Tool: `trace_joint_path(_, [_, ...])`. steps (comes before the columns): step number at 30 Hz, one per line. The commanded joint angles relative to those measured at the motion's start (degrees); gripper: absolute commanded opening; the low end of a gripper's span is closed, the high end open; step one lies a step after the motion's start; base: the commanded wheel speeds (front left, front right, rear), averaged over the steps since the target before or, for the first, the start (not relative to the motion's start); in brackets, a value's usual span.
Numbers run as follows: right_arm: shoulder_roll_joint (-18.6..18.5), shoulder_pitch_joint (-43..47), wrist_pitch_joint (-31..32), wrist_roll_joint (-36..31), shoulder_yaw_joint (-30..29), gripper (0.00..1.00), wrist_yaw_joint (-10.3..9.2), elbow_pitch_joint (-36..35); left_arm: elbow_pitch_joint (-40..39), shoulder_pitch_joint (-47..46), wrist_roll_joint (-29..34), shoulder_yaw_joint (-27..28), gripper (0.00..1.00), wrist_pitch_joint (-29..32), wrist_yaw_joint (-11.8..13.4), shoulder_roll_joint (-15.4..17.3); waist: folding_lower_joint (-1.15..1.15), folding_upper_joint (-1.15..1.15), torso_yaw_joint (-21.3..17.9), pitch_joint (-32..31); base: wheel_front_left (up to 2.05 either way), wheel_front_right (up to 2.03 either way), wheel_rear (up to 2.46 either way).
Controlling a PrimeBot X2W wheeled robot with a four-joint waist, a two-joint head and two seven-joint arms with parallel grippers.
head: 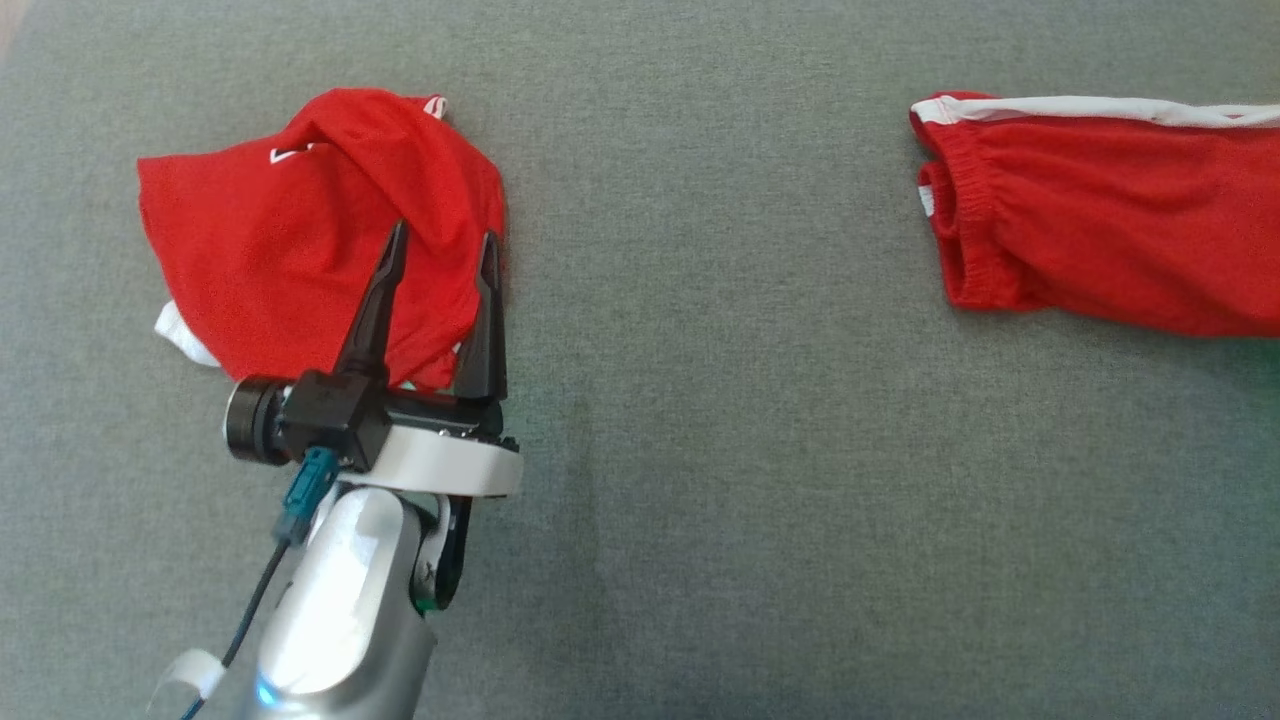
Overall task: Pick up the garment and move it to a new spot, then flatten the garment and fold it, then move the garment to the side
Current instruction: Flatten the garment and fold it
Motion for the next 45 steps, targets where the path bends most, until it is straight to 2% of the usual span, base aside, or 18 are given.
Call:
trace_joint_path(1, [-0.7,0.0,-0.8,-1.1,0.0,0.0,-0.05,-1.4,-1.4,-0.4,0.4,2.0,1.0,-0.5,-0.1,0.5,0.0,0.0,0.1,-0.1,0.0,0.0,0.0])
trace_joint_path(6, [2.6,-1.0,-2.1,-4.0,-2.6,0.0,-0.05,-2.0,-1.0,0.0,0.5,1.9,1.0,-0.5,-0.4,0.5,0.0,0.0,0.6,-0.6,0.0,0.0,0.0])
trace_joint_path(12, [7.2,-2.0,-4.4,-4.2,-1.0,0.0,-0.05,-4.4,-0.1,0.5,0.6,1.9,1.0,-0.5,-0.2,0.5,0.0,0.0,1.0,-3.2,0.0,0.0,0.0])
trace_joint_path(16, [10.5,-1.9,-5.6,-2.5,3.0,0.0,-0.05,-7.2,0.2,1.3,0.5,2.0,1.0,-0.5,0.0,0.5,0.0,0.0,1.2,-5.1,0.0,0.0,0.0])
trace_joint_path(23, [15.0,0.8,-6.1,4.0,13.7,0.0,-0.05,-13.7,0.6,2.6,0.2,2.0,1.0,-0.5,0.0,0.5,0.0,0.0,2.0,-7.7,0.0,0.0,0.0])
trace_joint_path(28, [15.9,3.5,-5.7,7.7,19.9,0.0,-0.05,-17.0,1.0,2.9,0.0,1.4,1.0,-0.5,0.2,0.5,0.0,0.0,3.2,-8.7,0.0,0.0,0.0])
trace_joint_path(34, [15.9,5.8,-4.9,9.0,26.2,0.0,-0.05,-18.2,1.1,3.4,-0.2,1.3,1.0,-0.5,0.5,0.5,0.0,0.0,4.1,-9.3,0.0,0.0,0.0])
trace_joint_path(44, [13.4,9.2,-2.0,5.6,40.2,0.0,-0.05,-13.0,1.2,4.0,-0.2,1.3,1.0,-0.5,0.7,0.5,0.0,0.0,3.9,-10.0,0.0,0.0,0.0])
trace_joint_path(45, [13.2,9.3,-2.0,5.1,41.3,0.3,-0.05,-12.4,1.2,4.0,-0.1,1.3,1.0,-0.5,0.7,0.5,0.0,0.0,3.7,-10.2,0.0,0.0,0.0])
